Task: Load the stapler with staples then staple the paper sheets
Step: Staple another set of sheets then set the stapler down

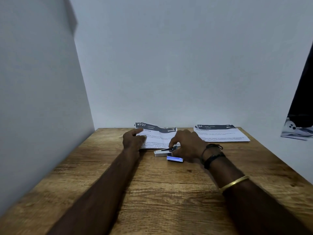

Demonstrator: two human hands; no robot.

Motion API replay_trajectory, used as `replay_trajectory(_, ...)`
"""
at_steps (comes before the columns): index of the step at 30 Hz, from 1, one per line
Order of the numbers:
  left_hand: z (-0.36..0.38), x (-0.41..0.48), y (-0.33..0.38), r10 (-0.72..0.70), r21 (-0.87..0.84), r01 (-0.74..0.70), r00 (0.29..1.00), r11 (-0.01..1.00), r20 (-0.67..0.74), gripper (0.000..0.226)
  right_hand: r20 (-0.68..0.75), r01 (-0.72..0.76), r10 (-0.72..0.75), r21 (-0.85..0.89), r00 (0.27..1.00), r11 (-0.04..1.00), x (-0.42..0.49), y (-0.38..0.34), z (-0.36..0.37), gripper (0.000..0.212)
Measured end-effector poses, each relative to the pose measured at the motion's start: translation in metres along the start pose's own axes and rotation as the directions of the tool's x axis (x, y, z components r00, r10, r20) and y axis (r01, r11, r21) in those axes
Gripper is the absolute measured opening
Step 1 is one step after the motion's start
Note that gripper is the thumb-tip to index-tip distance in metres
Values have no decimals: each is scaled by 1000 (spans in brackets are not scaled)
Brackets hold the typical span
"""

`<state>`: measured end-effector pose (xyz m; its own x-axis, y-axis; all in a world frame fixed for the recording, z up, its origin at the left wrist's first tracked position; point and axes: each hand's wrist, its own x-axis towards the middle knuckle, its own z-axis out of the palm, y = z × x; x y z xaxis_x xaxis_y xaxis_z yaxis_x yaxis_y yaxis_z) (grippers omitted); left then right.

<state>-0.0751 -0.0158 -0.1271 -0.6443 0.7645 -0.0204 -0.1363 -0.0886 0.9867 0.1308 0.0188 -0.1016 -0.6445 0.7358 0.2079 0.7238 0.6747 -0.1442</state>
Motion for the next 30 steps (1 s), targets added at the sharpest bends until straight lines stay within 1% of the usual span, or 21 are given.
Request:
replay_trajectory(3, 1, 0, -1, -6, -2, 7, 1000, 1000, 22, 49, 45, 12, -13, 33, 999, 999, 1, -2, 0, 25)
replay_trajectory(6, 3, -3, 0, -21, 17, 20, 998, 1000, 58, 55, 70, 44, -47, 44, 996, 998, 2, -3, 1, 31)
replay_trajectory(10, 4, -4, -2, -5, 60, 0, 997, 998, 76, 58, 83, 77, -84, 90, 993, 993, 4, -1, 5, 20)
replay_trajectory(13, 3, -6, -4, -16, 6, 15, 996, 1000, 84, 46, 66, 90, -101, 144, 993, 985, 3, 2, 4, 19)
replay_trajectory(15, 2, -6, -6, -3, -3, 3, 998, 1000, 70, 38, 40, 89, -101, 234, 994, 968, 3, 5, 1, 18)
replay_trajectory(16, 2, -6, -6, 1, 1, -1, 998, 1000, 65, 37, 23, 76, -87, 306, 996, 949, 3, 6, -1, 18)
replay_trajectory(17, 1, -6, -6, 3, 13, -4, 998, 1000, 64, 37, 9, 55, -64, 403, 998, 914, 3, 6, -3, 18)
replay_trajectory(18, 1, -6, -6, 9, 31, -11, 998, 999, 66, 38, 1, 26, -32, 528, 999, 849, 3, 6, -4, 17)
replay_trajectory(20, 1, -7, -6, 28, 69, -33, 997, 997, 77, 42, 14, -32, 32, 767, 999, 640, 4, 3, -3, 16)
replay_trajectory(21, 1, -8, -6, 35, 84, -42, 996, 996, 82, 42, 28, -56, 60, 841, 998, 538, 6, 1, -2, 18)
replay_trajectory(24, 0, -9, -8, 71, 114, -81, 994, 990, 83, 37, 58, -101, 147, 947, 987, 306, 18, -9, 1, 17)
replay_trajectory(26, -1, -8, -10, 118, 129, -128, 990, 983, 77, 29, 74, -111, 197, 976, 978, 186, 28, -15, 2, 12)
replay_trajectory(28, -1, -8, -12, 145, 142, -152, 988, 978, 57, 25, 75, -105, 228, 987, 971, 125, 39, -21, 3, 10)
replay_trajectory(30, 0, -8, -11, 163, 174, -167, 986, 971, 34, 28, 62, -96, 268, 989, 961, 114, 49, -26, 5, 10)
